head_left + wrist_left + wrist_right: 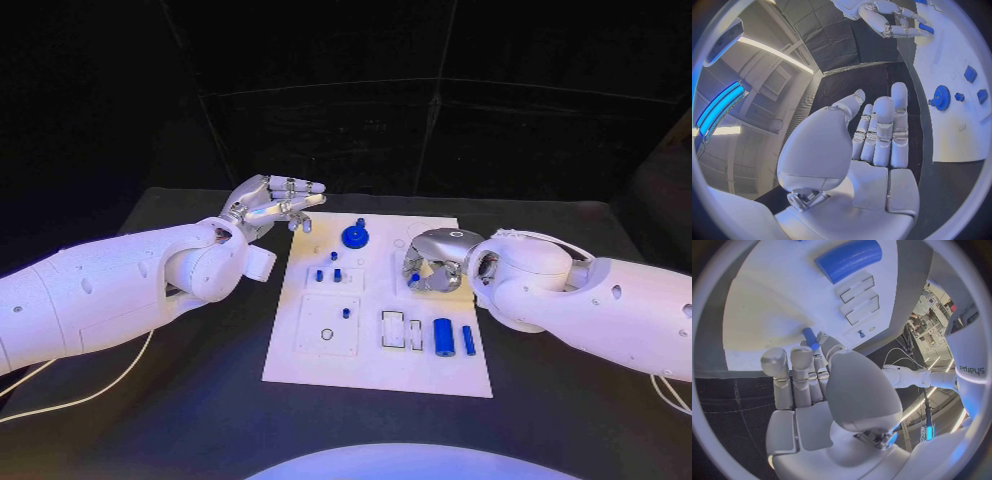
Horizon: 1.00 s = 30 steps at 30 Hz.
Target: Assemble the parts on the task board
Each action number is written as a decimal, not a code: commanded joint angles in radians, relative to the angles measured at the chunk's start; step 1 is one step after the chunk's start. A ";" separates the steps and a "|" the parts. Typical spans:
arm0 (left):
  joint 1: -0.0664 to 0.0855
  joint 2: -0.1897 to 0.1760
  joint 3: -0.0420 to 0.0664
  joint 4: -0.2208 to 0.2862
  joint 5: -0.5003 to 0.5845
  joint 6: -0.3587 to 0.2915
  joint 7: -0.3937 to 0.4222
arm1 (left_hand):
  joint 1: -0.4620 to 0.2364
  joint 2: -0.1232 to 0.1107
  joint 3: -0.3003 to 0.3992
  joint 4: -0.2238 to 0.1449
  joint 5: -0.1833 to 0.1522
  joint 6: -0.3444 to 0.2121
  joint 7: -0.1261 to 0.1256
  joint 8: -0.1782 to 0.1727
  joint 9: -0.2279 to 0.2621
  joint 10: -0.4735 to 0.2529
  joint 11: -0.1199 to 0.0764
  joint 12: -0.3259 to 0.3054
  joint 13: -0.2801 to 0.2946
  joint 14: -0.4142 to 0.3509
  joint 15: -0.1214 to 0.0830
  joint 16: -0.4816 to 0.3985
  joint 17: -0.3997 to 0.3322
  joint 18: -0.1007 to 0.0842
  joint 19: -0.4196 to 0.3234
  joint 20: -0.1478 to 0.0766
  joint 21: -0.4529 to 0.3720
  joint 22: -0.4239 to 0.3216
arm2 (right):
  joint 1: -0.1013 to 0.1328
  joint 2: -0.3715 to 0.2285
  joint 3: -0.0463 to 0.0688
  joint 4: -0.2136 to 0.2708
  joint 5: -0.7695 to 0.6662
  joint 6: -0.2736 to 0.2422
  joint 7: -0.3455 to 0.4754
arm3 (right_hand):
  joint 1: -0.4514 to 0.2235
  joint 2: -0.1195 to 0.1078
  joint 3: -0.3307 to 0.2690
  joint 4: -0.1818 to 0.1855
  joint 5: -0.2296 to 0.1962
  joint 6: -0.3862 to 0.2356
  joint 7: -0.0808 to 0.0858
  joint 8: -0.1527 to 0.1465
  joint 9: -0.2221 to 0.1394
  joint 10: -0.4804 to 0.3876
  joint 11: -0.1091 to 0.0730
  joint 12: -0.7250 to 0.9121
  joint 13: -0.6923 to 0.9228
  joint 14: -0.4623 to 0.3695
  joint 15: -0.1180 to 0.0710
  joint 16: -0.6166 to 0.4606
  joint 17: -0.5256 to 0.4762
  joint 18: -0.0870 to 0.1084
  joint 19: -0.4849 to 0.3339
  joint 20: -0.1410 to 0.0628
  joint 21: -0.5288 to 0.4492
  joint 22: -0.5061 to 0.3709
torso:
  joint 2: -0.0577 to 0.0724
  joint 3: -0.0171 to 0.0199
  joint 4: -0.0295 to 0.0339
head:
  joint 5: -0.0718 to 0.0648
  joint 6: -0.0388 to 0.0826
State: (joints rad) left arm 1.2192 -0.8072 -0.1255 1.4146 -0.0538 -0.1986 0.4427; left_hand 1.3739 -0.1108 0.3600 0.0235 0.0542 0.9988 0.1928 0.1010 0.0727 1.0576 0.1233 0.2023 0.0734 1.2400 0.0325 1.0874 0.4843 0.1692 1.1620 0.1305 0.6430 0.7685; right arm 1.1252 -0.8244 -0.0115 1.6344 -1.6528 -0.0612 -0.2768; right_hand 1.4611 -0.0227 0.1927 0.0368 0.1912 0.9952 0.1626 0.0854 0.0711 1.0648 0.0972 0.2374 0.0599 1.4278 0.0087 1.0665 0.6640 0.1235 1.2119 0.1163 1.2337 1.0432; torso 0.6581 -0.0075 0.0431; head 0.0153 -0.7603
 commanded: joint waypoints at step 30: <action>0.002 0.000 0.001 -0.001 0.002 0.016 -0.002 | 0.002 0.001 -0.006 -0.001 0.002 0.001 0.003 0.006 0.000 -0.004 0.000 0.005 -0.001 -0.004 0.001 -0.006 -0.004 0.014 -0.004 0.002 -0.005 -0.001 | 0.000 -0.028 -0.001 0.050 -0.063 -0.116 0.009 | 0.052 -0.018 0.199 -0.071 -0.068 0.066 0.002 0.001 -0.002 0.131 -0.014 -0.035 0.011 0.029 -0.010 0.084 0.097 -0.031 0.078 -0.010 0.098 0.132 | -0.003 -0.0007 0.0004 | -0.004 0.000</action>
State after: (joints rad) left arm 1.2192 -0.8080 -0.1255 1.4128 -0.0538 -0.1947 0.4382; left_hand 1.3739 -0.1108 0.3600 0.0234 0.0542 0.9989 0.1928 0.1010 0.0727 1.0576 0.1233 0.2022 0.0734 1.2400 0.0325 1.0874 0.4809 0.1691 1.1620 0.1305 0.6431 0.7687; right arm 1.1232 -0.8506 -0.0128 1.6772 -1.6981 -0.1249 -0.2757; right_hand 1.5070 -0.0354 0.3869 -0.0339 0.1255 1.0552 0.1655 0.0854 0.0698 1.1475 0.1268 0.1982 0.0699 1.4511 -0.0002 1.1471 0.7604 0.1082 1.2835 0.1053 1.3275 1.1742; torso 0.6563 -0.0077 0.0430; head 0.0127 -0.7610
